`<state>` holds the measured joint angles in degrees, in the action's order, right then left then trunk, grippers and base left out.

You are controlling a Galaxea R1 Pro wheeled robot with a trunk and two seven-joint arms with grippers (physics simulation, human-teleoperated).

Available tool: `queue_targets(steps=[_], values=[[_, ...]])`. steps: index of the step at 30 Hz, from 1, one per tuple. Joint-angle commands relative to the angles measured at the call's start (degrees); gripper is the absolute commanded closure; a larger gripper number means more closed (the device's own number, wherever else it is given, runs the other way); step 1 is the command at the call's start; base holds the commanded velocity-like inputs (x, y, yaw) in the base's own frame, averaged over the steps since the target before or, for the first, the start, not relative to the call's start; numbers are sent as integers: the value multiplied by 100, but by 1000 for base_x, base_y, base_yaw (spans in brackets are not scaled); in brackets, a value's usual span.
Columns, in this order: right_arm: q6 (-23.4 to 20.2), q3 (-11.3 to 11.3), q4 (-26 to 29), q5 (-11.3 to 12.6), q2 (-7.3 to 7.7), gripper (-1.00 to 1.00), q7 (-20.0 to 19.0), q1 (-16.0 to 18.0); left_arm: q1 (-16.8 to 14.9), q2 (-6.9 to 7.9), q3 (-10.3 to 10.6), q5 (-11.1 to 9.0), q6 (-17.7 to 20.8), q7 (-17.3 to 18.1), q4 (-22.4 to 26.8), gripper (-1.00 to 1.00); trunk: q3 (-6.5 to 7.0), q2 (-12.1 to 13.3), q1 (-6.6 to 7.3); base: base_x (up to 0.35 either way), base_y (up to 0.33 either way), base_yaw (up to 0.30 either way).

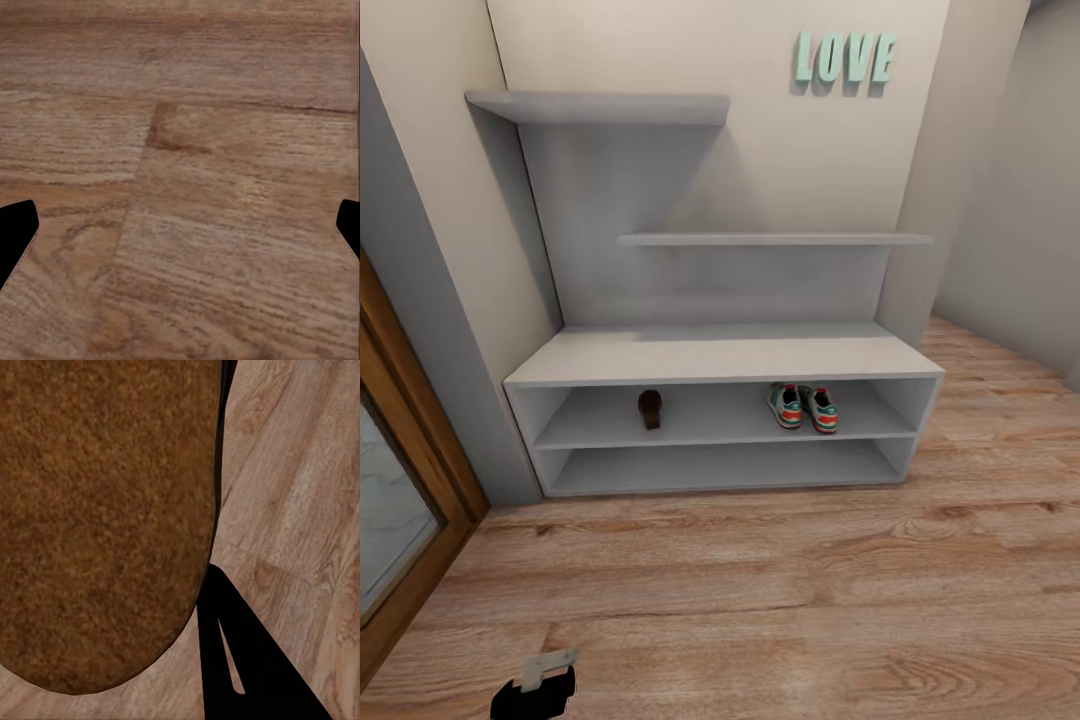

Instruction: Pick up the two gym shoes and the two sandals from the corridor floor and place them onto the hallstand (shoe rack) in the corridor, making sure they are on the rack and not on the floor. Arrange them so the two gym shoes are next to each other and the two sandals are next to each other.

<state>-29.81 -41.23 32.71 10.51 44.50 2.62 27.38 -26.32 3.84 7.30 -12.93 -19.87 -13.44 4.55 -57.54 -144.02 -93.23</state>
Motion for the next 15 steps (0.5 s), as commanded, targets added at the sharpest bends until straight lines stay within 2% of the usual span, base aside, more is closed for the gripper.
queue_targets(steps=[1,3,4,6,7,8,11,12,13,14,15], values=[[-25,-8,7,57,-11,100,28,4,0,46,52,-42,-46,36,-4,-100,-5,-2,1,0,0,0],[-25,-3,4,57,-51,100,28,4,2,131,54,-38,-75,240,-5,-100,-5,-2,1,0,0,0],[-25,8,-13,57,-104,100,25,4,4,228,54,-42,-93,939,-11,-100,-5,-2,1,0,0,0],[-25,18,-13,55,-212,100,22,4,8,245,53,-40,-101,1252,-9,-100,-5,-2,1,0,0,0],[-25,37,-10,55,-399,100,22,4,11,274,56,-37,-149,1617,-9,-100,-5,-2,1,0,0,0],[-25,41,-8,54,-452,100,21,4,11,288,57,-34,-175,1704,-11,-100,-5,-2,1,0,0,0],[-25,72,-2,49,-802,100,26,4,17,442,65,-27,-431,2324,-13,-100,-5,-2,1,0,0,0],[-25,127,0,49,-941,100,27,4,19,496,66,-33,-521,2586,-16,-100,-5,-2,1,0,0,0],[-25,170,0,49,-1013,100,27,4,19,522,65,-37,-559,2722,-17,-100,-5,-2,1,0,0,0],[-25,293,-1,48,-1154,100,29,4,20,575,64,-42,-619,2997,-33,-100,-5,-2,1,0,0,0],[-25,370,1,48,-1224,100,31,4,20,599,63,-46,-641,3125,-47,-100,-5,-2,1,0,0,0]])
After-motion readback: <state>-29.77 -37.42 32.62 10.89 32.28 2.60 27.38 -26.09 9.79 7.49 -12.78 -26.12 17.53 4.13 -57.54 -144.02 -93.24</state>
